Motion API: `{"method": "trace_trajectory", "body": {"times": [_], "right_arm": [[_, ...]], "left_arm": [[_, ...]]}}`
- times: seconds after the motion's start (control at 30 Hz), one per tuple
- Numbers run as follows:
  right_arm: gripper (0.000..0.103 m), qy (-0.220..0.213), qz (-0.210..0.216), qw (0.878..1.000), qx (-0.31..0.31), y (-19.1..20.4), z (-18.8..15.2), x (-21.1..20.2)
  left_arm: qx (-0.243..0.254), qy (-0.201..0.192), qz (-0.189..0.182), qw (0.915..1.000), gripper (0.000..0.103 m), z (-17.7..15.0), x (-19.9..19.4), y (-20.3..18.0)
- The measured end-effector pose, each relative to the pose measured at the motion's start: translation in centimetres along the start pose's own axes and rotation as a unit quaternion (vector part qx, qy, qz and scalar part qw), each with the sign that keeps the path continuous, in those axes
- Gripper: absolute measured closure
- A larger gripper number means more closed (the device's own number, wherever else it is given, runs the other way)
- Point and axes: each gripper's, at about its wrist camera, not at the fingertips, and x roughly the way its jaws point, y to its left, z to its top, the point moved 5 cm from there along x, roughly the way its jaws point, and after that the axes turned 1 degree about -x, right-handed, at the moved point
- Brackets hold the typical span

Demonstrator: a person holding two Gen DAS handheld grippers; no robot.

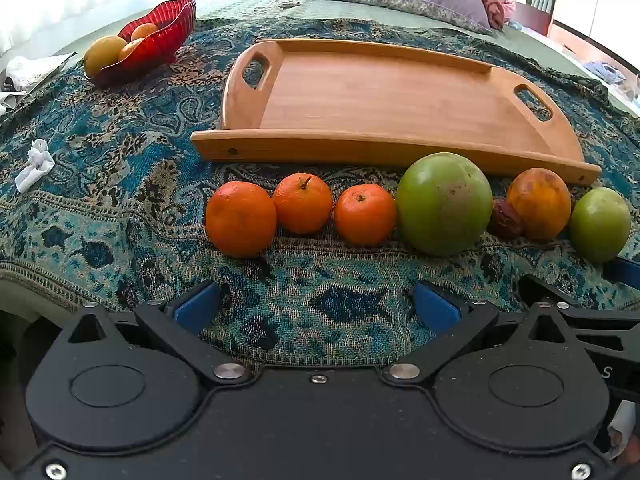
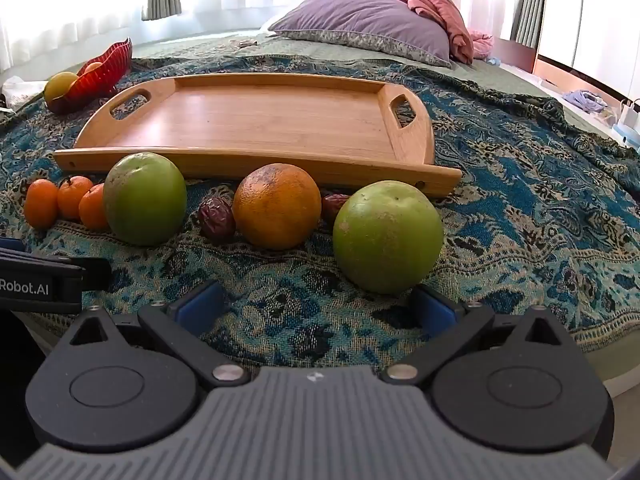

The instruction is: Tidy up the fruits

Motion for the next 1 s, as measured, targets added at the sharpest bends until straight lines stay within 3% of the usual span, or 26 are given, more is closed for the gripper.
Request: {"method": "trace_trajectory", "body": {"times": [1.0], "right_arm": [[0.000,-0.002,0.000,1.000,0.000,0.08,-0.02,-0.10]], "left_arm": [[0.000,-0.001,-0.001,1.0000,0.000,0.04,-0.01,0.05]]}}
